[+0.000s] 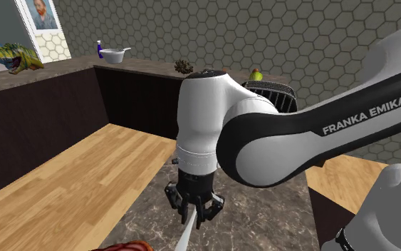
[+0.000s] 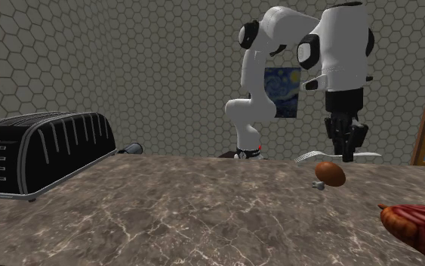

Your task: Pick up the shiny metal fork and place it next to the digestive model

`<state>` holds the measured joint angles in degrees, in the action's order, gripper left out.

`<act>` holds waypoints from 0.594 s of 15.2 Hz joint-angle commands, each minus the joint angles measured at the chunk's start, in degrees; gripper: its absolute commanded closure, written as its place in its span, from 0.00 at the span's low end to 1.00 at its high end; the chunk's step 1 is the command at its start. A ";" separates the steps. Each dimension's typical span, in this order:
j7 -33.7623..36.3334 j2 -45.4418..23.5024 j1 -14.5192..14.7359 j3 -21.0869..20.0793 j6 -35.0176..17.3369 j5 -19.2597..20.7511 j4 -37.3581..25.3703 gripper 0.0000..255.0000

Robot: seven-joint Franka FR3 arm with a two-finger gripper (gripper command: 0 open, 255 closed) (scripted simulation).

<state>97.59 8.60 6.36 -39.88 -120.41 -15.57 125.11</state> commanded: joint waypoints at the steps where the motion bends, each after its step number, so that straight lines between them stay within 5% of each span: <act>1: 0.08 -0.76 0.01 -0.28 -1.71 0.27 1.02 1.00; 9: 0.83 -4.33 0.03 -1.27 -8.29 1.92 4.52 1.00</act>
<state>98.19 4.99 6.39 -40.98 -127.62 -14.04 129.23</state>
